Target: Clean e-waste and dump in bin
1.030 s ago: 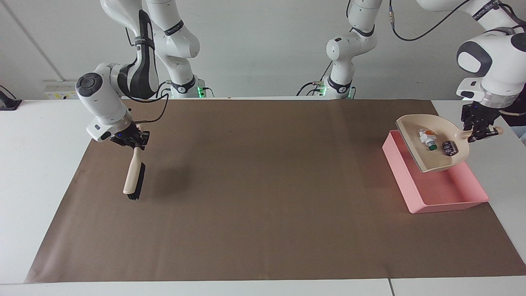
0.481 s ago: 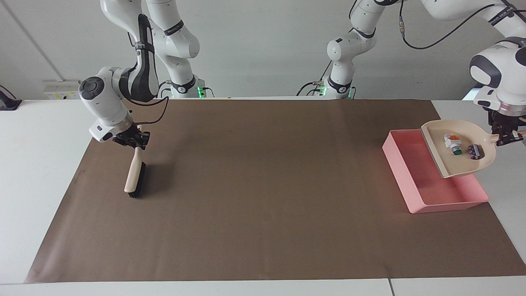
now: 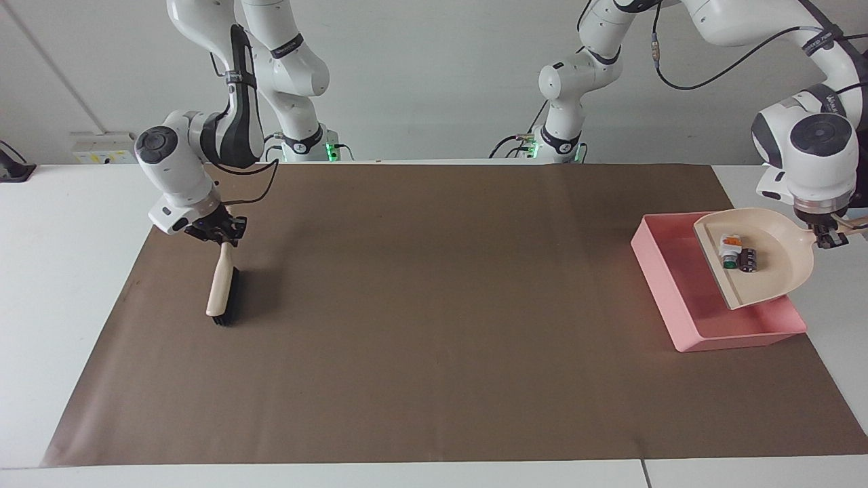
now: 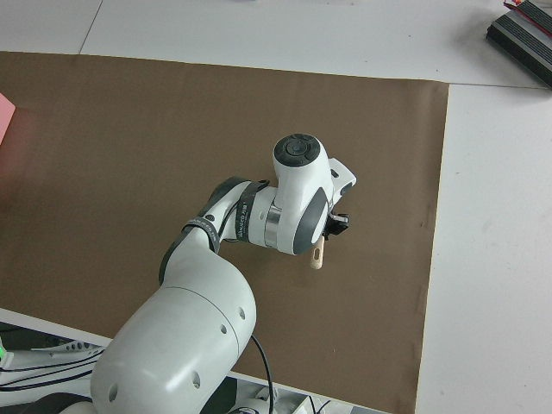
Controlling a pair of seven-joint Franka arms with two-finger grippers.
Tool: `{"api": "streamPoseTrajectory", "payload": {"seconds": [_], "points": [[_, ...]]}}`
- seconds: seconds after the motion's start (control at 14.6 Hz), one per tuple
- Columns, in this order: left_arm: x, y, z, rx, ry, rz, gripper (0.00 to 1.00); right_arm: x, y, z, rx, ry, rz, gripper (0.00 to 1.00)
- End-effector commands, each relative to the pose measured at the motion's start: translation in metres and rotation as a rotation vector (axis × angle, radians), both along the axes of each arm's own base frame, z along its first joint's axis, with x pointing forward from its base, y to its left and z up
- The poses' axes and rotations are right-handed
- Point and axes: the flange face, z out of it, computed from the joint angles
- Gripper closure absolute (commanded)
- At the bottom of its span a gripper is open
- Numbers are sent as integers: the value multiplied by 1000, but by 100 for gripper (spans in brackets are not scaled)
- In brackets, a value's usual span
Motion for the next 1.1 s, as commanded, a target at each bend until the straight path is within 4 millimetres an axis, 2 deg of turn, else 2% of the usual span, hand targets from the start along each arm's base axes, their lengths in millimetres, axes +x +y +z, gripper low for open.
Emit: {"api": "streamPoseTrajectory", "payload": {"seconds": [0.0, 0.07, 0.21, 0.27, 0.41, 0.48, 0.62, 0.69, 0.82, 1.03], "points": [[-3, -19, 3, 64, -6, 36, 100, -8, -3, -2, -15, -1, 23, 87], [-1, -31, 7, 111, -11, 51, 100, -8, -3, -2, -15, -1, 23, 75], [-3, -46, 10, 193, -28, 106, 100, -7, -2, 1, -15, 4, 27, 20], [-3, -52, 12, 207, -22, 104, 100, -5, -3, 3, -15, 1, 32, 0], [-3, -51, 16, 246, -15, 98, 100, 6, 1, 11, -16, -13, 36, 0], [-5, -50, 25, 260, -21, 100, 100, 11, 2, 18, -19, -21, 37, 0], [-15, -57, 66, 271, -50, 75, 100, 22, 5, 36, -20, -33, 27, 0], [-22, -59, 83, 265, -49, 53, 100, 29, 14, 47, -20, -38, 16, 0], [-33, -69, 102, 182, -58, 49, 99, 44, 41, 74, -27, -50, -20, 0], [-36, -119, 89, 13, -39, 59, 99, 54, 105, 105, -39, -66, -74, 0]]}}
